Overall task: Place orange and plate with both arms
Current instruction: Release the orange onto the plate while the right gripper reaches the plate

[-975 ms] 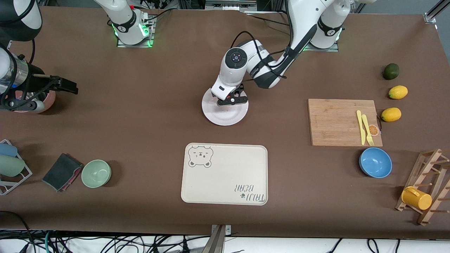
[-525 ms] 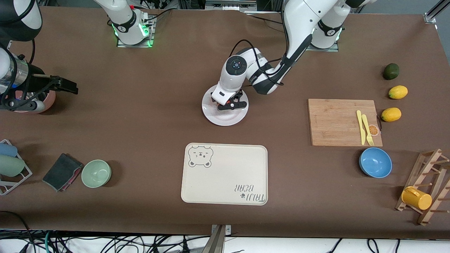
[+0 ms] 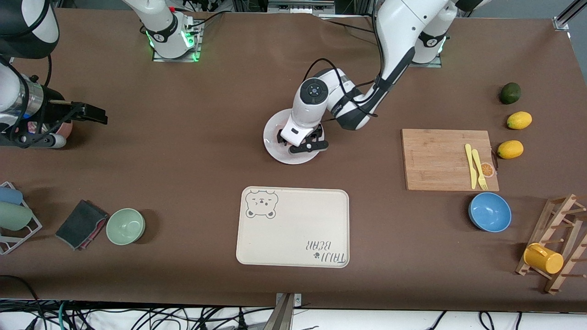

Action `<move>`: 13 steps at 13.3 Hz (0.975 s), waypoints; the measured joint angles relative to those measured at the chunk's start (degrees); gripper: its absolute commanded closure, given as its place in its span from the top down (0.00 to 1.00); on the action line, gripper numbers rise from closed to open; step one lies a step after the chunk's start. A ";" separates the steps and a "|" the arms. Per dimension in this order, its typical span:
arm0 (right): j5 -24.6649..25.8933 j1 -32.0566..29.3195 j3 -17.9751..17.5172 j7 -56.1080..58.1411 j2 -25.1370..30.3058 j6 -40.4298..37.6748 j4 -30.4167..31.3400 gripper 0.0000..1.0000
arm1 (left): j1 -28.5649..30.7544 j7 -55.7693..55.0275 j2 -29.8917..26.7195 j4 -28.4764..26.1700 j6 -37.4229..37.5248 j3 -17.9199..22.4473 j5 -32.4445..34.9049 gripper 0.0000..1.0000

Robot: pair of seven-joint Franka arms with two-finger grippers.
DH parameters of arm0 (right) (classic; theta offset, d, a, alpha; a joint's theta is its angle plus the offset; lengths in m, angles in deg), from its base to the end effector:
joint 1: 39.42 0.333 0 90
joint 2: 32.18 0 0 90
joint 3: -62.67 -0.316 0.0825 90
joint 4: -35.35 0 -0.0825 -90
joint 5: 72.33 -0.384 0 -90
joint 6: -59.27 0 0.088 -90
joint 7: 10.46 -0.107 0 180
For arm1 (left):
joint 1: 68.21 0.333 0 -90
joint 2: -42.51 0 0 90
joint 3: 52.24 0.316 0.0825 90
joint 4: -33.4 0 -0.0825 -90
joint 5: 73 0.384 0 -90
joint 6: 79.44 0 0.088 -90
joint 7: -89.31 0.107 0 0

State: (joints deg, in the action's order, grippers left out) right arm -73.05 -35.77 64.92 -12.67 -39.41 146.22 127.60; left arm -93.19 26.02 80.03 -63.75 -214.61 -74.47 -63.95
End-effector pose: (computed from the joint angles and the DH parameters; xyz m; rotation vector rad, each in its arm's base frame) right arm 0.5764 0.0166 0.5307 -3.1220 0.0235 0.3428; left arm 0.4861 -0.4786 0.2431 2.9991 0.3792 -0.0906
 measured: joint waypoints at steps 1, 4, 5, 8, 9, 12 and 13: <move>-0.78 0.59 -0.03 0.07 -0.27 -0.06 0.07 1.00 | 0.88 0.13 -0.93 1.45 2.86 -0.02 0.04 1.00; -7.39 3.72 -0.18 0.07 -2.70 -0.05 0.68 1.00 | 5.32 4.08 -5.62 5.22 12.69 -0.01 0.11 1.00; -10.30 4.96 -0.24 0.06 -4.17 0.30 0.90 1.00 | 7.62 6.91 -7.55 6.12 15.72 -0.02 0.11 1.00; -18.11 7.87 -0.31 -0.01 -9.20 6.56 2.88 1.00 | 15.67 17.47 -13.88 7.40 23.77 -0.12 0.10 1.00; -20.94 8.56 -0.40 -0.01 -10.32 10.19 4.87 1.00 | 18.34 20.61 -15.95 7.54 26.19 -0.19 -0.02 1.00; -27.51 9.06 -3.91 0.13 -11.23 23.67 14.78 1.00 | 25.25 27.43 -22.47 7.84 33.68 -0.28 -0.84 1.00; -30.28 9.15 -5.69 0.20 -11.17 28.41 18.30 1.00 | 26.84 29.01 -24.29 8.04 36.13 -0.27 -0.99 1.00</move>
State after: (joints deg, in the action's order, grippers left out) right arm -103.33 -26.62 59.23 -12.47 -50.58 174.63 145.90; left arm -66.35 55.03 55.75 -55.71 -178.48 -74.74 -64.94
